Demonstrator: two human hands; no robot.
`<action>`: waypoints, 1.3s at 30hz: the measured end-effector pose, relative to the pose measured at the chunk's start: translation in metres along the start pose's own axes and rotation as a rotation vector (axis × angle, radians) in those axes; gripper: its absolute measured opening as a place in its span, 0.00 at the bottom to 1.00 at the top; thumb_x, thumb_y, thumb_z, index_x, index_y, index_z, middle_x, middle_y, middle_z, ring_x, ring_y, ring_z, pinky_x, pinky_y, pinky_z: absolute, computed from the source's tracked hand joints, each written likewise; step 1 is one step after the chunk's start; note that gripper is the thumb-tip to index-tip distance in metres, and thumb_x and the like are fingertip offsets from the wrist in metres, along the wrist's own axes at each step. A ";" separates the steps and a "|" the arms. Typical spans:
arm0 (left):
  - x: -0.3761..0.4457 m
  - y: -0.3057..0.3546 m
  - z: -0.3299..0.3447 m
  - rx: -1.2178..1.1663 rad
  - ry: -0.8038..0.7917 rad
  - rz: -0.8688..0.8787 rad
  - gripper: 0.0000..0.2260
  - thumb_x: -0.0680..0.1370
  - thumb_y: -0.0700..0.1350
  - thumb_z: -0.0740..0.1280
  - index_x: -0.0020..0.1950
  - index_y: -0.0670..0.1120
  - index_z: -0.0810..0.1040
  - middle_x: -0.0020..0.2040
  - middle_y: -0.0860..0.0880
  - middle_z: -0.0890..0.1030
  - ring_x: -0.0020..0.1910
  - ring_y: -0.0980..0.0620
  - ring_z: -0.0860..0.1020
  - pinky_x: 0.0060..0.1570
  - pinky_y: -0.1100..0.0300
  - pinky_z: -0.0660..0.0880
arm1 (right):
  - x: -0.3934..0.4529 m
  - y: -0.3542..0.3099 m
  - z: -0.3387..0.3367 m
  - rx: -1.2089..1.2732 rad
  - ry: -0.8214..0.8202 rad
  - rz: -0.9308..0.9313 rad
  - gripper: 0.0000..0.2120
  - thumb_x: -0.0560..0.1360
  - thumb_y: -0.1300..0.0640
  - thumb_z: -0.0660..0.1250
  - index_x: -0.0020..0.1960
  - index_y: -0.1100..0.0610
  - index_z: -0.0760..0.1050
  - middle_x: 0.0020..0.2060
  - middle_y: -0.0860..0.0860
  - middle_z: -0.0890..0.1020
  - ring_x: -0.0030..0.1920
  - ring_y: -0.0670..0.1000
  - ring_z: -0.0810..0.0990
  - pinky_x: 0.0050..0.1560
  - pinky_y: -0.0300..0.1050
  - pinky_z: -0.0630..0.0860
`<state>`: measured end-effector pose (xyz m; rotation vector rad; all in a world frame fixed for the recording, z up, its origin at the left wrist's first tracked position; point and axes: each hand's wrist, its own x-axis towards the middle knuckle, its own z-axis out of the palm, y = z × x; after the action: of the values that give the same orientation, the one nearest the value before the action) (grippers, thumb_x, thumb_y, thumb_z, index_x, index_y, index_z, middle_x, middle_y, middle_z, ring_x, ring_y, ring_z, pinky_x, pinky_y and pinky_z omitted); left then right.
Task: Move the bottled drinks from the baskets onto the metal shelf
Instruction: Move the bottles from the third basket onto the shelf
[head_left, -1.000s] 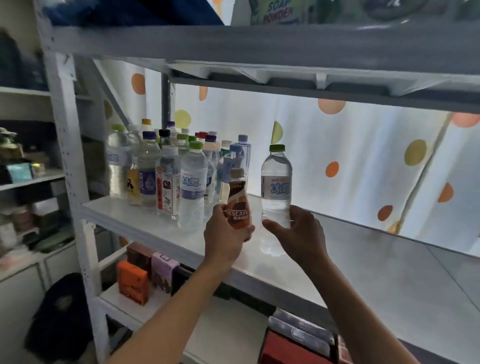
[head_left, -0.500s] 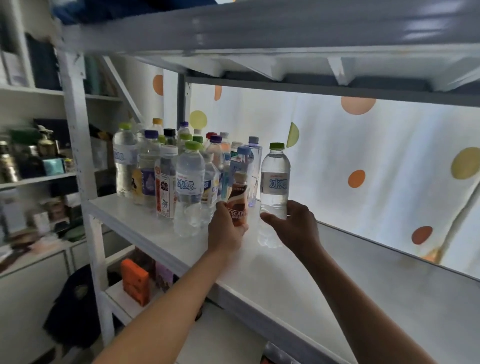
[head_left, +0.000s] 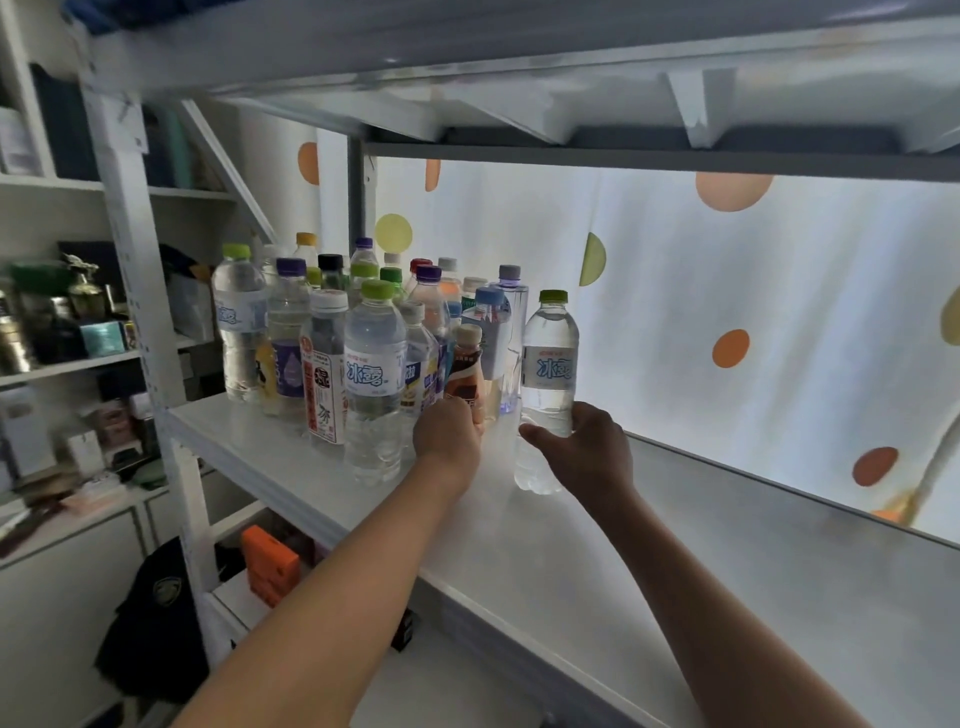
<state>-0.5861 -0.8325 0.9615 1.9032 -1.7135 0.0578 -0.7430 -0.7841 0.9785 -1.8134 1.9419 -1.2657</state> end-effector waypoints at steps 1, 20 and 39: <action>0.002 -0.001 0.001 0.022 0.006 0.006 0.14 0.79 0.48 0.67 0.59 0.40 0.79 0.54 0.43 0.82 0.53 0.44 0.80 0.49 0.56 0.76 | 0.002 0.000 0.001 0.010 0.009 0.010 0.19 0.68 0.41 0.73 0.53 0.51 0.82 0.45 0.49 0.86 0.47 0.55 0.82 0.48 0.48 0.79; -0.013 -0.010 -0.007 0.142 -0.074 0.160 0.10 0.79 0.39 0.63 0.60 0.39 0.77 0.53 0.42 0.81 0.50 0.44 0.80 0.45 0.56 0.75 | -0.008 0.004 0.007 0.119 0.106 0.096 0.26 0.63 0.44 0.79 0.53 0.55 0.75 0.47 0.51 0.84 0.47 0.55 0.81 0.45 0.47 0.76; -0.083 -0.122 -0.086 0.085 -0.096 0.609 0.13 0.79 0.45 0.59 0.61 0.46 0.77 0.56 0.49 0.80 0.55 0.50 0.76 0.52 0.51 0.75 | -0.015 -0.069 0.084 0.191 -0.026 0.024 0.29 0.65 0.50 0.79 0.61 0.54 0.71 0.55 0.52 0.83 0.51 0.54 0.81 0.46 0.42 0.70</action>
<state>-0.4593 -0.7189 0.9543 1.3893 -2.3303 0.2774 -0.6343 -0.7997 0.9681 -1.6995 1.7573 -1.3613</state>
